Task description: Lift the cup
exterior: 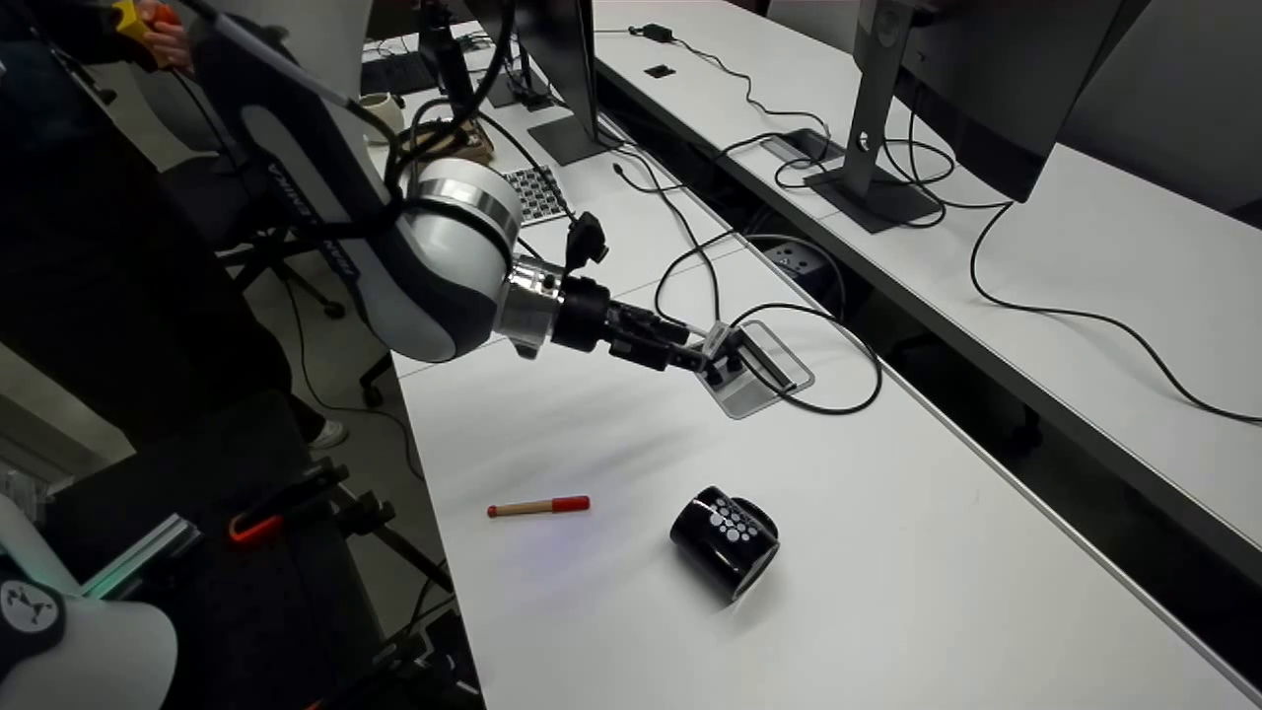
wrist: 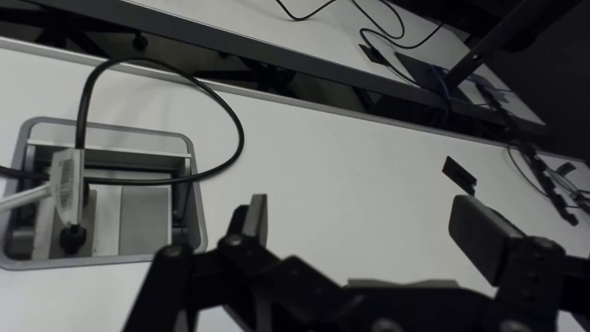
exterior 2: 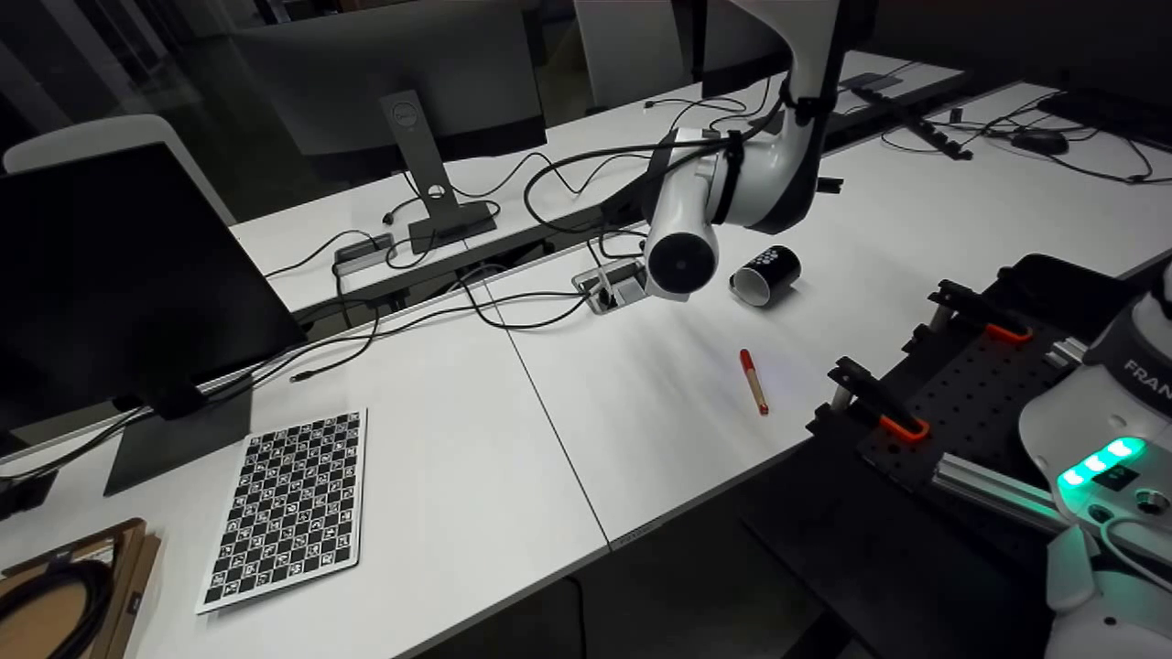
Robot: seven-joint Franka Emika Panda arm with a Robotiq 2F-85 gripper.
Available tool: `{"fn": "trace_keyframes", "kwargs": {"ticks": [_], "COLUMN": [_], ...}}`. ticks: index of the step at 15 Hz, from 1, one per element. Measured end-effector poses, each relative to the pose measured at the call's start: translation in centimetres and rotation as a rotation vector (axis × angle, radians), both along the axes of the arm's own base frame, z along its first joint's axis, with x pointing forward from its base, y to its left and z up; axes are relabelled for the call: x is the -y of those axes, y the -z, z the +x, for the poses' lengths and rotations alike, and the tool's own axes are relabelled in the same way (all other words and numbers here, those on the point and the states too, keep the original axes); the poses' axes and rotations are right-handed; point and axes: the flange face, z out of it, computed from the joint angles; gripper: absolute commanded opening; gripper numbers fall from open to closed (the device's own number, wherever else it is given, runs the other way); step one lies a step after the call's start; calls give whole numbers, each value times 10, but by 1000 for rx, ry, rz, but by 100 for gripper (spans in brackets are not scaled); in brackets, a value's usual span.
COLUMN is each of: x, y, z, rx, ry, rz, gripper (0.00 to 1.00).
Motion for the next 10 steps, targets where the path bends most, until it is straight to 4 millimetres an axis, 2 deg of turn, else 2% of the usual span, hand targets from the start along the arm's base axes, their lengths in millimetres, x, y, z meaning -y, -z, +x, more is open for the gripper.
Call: {"fn": "trace_keyframes", "kwargs": {"ticks": [5,10], "x": [-5,-3], "y": [14,22], "z": [-2,6], "rx": [-89,-172], "ry": [-5,-8], "rz": [-175,-325], "gripper": [100,100]}}
